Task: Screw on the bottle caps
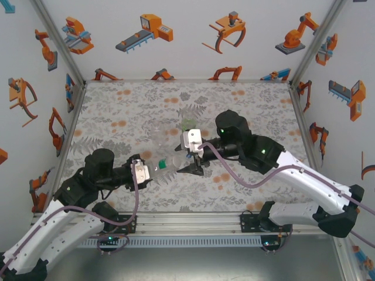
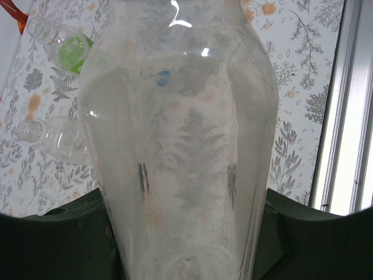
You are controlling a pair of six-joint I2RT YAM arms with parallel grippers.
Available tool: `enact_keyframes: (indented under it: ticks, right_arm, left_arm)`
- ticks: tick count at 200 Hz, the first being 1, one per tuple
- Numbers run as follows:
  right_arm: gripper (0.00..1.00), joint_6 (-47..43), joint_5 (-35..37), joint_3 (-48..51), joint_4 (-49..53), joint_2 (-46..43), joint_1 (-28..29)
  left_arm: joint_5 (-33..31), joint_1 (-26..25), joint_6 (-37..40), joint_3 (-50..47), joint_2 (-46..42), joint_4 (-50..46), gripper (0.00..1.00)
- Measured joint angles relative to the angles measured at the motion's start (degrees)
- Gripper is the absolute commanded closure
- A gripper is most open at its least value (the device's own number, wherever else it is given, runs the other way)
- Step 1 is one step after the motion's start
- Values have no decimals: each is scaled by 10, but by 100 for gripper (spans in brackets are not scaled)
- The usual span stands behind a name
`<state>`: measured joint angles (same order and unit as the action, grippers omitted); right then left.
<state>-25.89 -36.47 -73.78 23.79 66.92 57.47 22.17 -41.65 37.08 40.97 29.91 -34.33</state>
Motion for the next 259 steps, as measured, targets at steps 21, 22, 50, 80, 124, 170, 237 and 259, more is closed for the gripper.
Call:
enact_keyframes:
  ticks: [21,22,50,80,124,170,237,259]
  right_arm:
    - [46,-12,-4,0,0,4,1]
    - [46,-12,-4,0,0,5,1]
    - [46,-16,-4,1,-1,5,5]
    - [46,-16,-1,8,-5,5,7]
    - [52,-16,1,10,-9,5,8]
    - [64,6,9,12,-19,5,7]
    - [90,252,81,71,-110,-8,9]
    - [98,380,119,111,-167,-17,10]
  left_arm:
    - [0,0,0,0,0,0,100]
    - [0,0,0,0,0,0,100]
    - [1,0,0,0,0,0,100]
    - [2,0,0,0,0,0,100]
    - [4,0,0,0,0,0,100]
    - [3,0,1,0,0,-1,100]
    - [-18,1,-3,0,-7,-24,100]
    - [-28,1,-4,-2,-8,-33,100]
